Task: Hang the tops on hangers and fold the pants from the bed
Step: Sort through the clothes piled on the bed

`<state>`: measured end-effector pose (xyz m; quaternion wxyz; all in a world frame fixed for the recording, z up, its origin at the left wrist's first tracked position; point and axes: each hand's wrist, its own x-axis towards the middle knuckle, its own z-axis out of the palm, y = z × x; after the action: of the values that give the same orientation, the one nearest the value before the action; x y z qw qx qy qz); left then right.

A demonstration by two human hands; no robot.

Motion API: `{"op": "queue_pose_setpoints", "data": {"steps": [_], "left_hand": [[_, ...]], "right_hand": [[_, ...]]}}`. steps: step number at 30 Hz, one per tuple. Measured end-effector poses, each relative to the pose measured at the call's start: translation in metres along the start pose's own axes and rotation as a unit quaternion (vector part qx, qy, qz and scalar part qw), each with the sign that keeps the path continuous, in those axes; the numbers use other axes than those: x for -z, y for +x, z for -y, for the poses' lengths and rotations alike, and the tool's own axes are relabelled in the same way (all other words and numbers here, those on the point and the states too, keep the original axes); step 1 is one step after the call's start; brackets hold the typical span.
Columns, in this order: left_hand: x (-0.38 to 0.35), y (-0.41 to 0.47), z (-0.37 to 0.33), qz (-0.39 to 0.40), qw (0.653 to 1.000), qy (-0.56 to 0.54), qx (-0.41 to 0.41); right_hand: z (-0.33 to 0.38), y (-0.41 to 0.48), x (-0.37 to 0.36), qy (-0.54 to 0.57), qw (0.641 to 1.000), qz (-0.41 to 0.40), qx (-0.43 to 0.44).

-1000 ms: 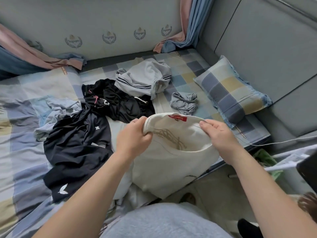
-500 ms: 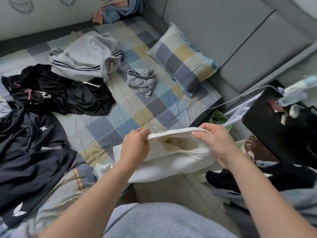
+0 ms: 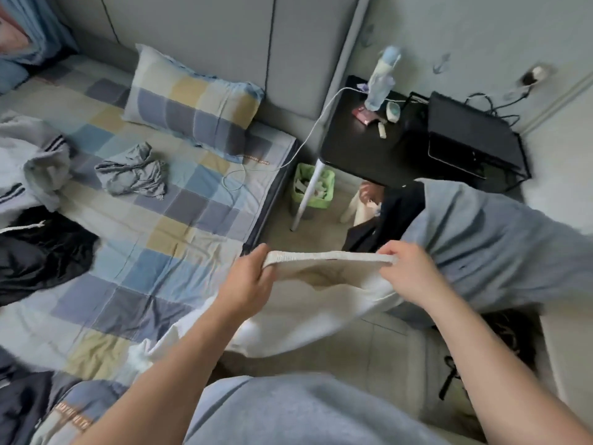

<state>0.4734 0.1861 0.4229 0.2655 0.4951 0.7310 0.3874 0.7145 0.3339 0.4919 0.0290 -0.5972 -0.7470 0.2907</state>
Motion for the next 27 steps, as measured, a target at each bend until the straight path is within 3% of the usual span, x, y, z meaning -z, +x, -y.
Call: {"op": "queue_pose_setpoints", "data": {"steps": [8,13,17,21,27], "left_hand": [[-0.123,-0.030,-0.163,0.076,0.991,-0.062,-0.092],[-0.190,-0.036,-0.243,0.120,0.979,-0.079,-0.144],[-0.234,-0.028,-0.288,0.139,0.974,-0.069,-0.165],[-0.275,-0.010,-0.338,0.155,0.966,-0.082,-0.188],[-0.321,0.024,-0.455,0.183,0.930,-0.139,-0.286]], "right_hand": [[-0.210,-0.068,0.045,-0.047,0.988,-0.095,-0.108],[-0.301,-0.111,0.065,0.009,0.975,-0.151,-0.161],[-0.342,-0.132,0.096,0.111,0.954,-0.203,-0.188],[-0.362,-0.148,0.152,0.162,0.931,-0.287,-0.160],[-0.367,-0.150,0.261,0.132,0.919,-0.362,-0.083]]}}
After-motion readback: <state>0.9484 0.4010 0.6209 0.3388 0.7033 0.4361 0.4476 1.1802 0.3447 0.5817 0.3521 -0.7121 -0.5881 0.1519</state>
